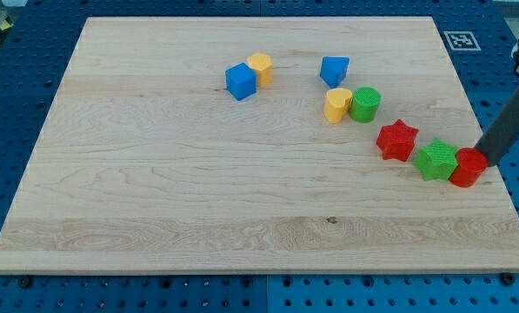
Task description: Slide the green star bottom to the red star
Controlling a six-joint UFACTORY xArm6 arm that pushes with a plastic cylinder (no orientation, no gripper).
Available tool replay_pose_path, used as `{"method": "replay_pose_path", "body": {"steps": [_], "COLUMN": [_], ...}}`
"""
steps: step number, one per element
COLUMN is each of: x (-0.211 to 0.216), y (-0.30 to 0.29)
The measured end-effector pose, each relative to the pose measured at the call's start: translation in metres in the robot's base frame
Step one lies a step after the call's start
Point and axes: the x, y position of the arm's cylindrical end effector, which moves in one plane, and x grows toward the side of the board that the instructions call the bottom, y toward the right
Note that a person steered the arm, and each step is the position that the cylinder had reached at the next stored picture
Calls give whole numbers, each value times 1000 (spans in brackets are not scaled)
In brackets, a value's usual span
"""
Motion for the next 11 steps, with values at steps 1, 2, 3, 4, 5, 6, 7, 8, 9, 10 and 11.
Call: {"method": "replay_pose_path", "body": {"steps": [1,2,3,4,5,6,7,8,9,10,11], "x": [-7,0,21,37,37,31,-4,-54,-39,-23,-6], "y": [21,67,50,4,-31,-19,30,17,-31,-52,-76]}}
